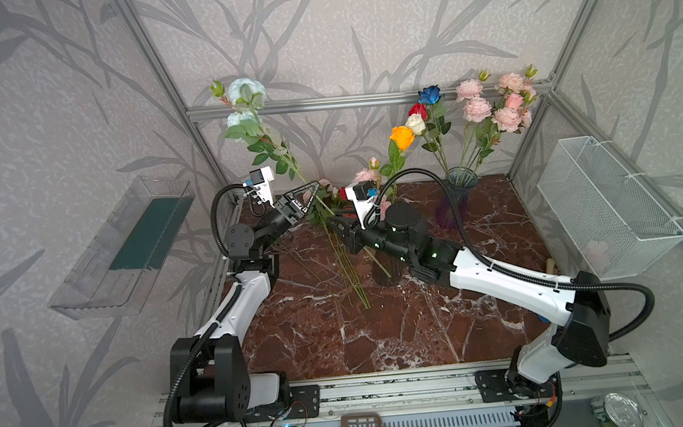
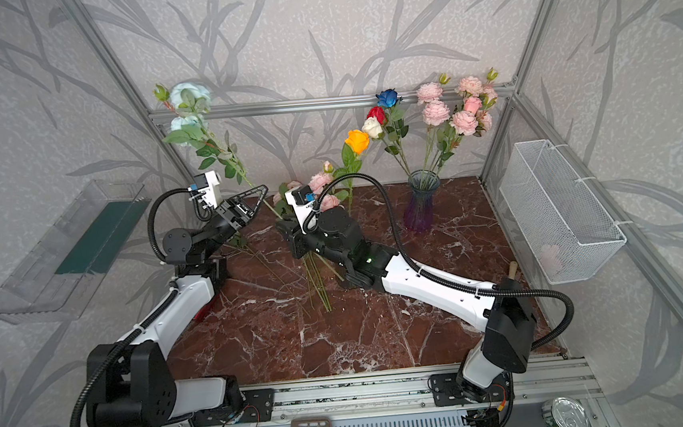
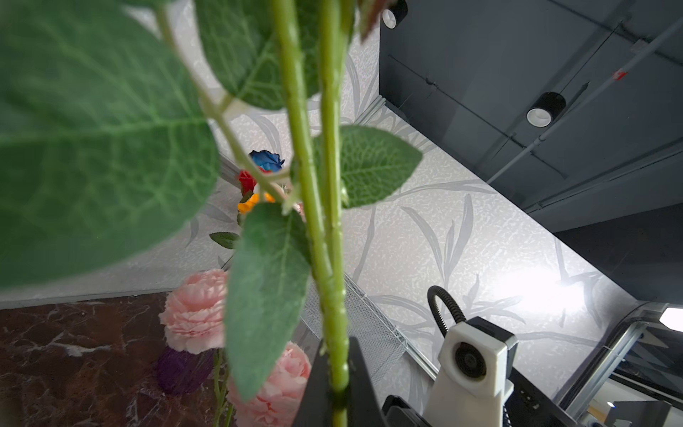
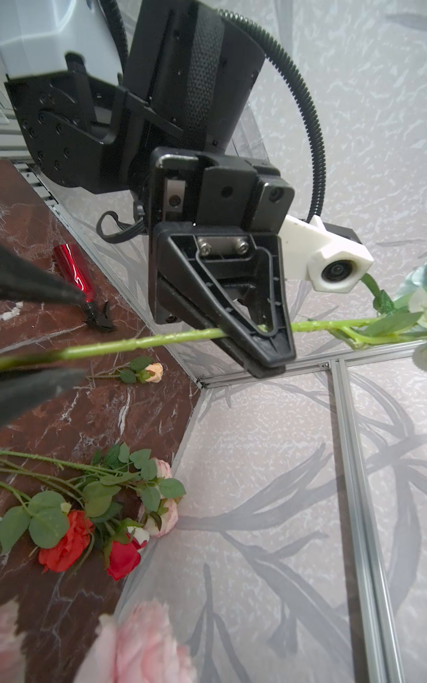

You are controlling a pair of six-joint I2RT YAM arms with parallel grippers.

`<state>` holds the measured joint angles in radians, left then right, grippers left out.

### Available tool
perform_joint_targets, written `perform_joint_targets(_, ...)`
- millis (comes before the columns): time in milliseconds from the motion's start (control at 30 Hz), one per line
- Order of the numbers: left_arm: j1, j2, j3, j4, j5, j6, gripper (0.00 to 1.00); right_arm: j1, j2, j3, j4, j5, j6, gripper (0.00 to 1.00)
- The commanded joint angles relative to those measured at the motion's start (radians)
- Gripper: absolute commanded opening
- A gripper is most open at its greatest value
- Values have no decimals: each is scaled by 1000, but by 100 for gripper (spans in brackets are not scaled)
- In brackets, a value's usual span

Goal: Arrange the flowers into the vase
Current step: 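Raise the pale blue rose with the right gripper toward the mauve vase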

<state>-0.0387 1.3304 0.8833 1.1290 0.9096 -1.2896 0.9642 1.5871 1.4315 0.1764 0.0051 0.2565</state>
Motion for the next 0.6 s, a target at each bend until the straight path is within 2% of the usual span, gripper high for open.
perform_joint_targets(0,-2,-75,44,-121,33,117,0,10,13,121,-173,-23,-100,44)
perform_joint_targets(200,-19,-203,86,-553,5,461,0,11,47,233,-373,49,-191,45)
perform_joint_targets(400,-74,-222,105,-673,-19,564,0,11,114,364,-500,4,-219,40)
perform_joint_targets(467,-86,-226,111,-707,-25,591,0,16,156,399,-537,1,-225,34)
perform_joint_targets(567,-100,-233,118,-740,-28,619,0,31,166,406,-537,22,-232,15)
